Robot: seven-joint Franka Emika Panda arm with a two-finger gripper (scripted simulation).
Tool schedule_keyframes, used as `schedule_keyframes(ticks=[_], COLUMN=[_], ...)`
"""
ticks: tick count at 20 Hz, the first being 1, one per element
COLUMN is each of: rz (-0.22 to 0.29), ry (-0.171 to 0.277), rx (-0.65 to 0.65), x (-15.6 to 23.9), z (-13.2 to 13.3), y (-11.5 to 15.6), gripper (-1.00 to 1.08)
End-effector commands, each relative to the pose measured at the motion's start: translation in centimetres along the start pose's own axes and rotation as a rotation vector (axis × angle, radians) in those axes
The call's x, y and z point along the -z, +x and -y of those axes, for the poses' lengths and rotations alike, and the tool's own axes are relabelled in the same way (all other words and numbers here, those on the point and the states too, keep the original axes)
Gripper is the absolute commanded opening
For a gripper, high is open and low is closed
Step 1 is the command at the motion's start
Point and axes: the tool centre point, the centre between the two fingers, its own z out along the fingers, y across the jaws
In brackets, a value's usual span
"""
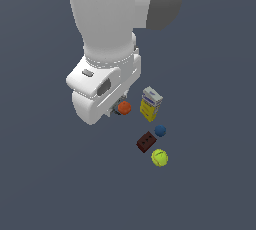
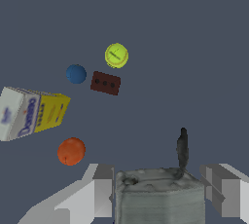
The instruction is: Pick up a designated object from a clutter of objects.
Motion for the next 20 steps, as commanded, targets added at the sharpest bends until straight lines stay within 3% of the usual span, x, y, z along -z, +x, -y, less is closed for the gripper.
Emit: schedule_keyframes(ticks=[1, 10, 20], rz=[0.001, 0.004, 0.006], ry=[0.001, 0.002, 0.002], rx=[0.0, -0.001, -0.002], x=[2.4, 8.9, 11.4], z=[-1.1, -4.2, -5.7], y=[-1.6, -5.9, -7.5], gripper=[-1.0, -1.0, -1.0])
